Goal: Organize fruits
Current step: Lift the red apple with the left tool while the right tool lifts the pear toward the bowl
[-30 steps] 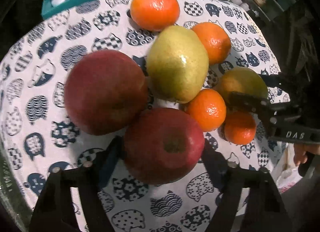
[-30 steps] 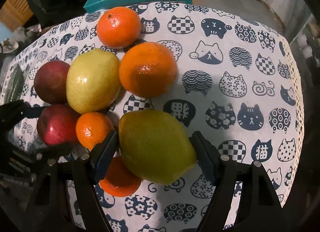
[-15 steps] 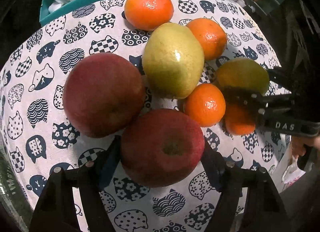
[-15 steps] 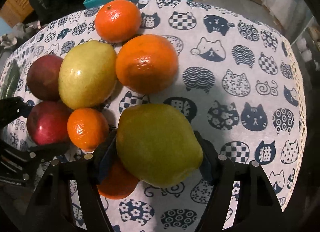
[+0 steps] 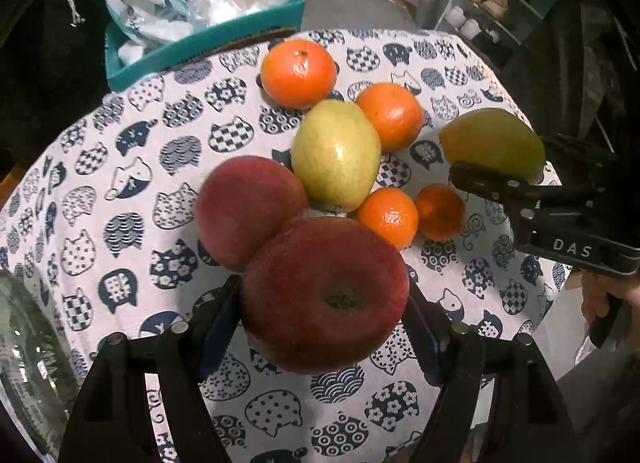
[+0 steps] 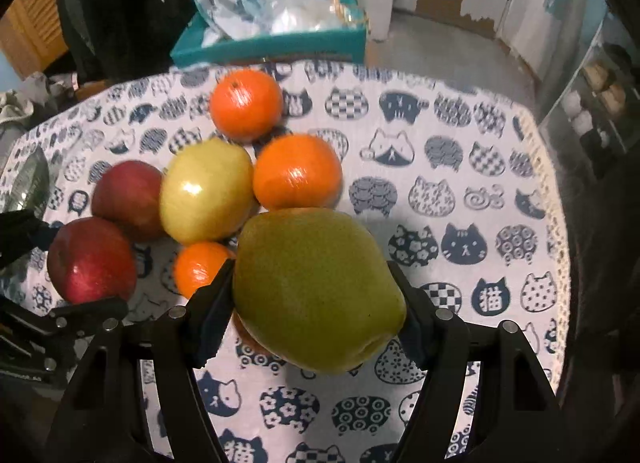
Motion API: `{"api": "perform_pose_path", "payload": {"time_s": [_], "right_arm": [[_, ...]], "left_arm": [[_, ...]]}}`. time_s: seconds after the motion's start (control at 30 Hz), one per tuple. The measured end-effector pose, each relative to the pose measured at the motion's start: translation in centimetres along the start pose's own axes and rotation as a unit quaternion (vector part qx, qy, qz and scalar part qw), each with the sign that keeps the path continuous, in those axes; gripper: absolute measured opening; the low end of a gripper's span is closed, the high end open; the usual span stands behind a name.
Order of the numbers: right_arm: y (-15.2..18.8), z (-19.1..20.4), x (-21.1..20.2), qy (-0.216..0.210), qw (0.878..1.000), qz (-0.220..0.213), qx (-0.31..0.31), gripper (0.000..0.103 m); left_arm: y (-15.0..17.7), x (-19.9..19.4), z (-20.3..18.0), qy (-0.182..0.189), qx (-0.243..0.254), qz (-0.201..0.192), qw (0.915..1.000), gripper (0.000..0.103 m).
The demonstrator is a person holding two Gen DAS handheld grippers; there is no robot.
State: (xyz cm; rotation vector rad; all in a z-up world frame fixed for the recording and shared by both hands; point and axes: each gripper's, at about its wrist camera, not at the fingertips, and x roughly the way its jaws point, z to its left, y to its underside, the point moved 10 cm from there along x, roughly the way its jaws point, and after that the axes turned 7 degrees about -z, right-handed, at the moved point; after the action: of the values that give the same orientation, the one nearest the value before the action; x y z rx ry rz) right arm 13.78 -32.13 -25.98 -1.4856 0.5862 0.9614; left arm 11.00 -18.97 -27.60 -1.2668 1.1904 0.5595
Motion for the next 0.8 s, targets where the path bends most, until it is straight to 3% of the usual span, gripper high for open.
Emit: {"api": "perform_pose_path", "payload": {"time_s": [0.8], "right_arm": [[-6.3,6.1,-8.0,-0.019,0.992,-0.126,0.003,0.072]], "left_arm": [[-2.4,-10.4,2.7,-0.034,-0.007,-0.114,0.9929,0.077]]}}
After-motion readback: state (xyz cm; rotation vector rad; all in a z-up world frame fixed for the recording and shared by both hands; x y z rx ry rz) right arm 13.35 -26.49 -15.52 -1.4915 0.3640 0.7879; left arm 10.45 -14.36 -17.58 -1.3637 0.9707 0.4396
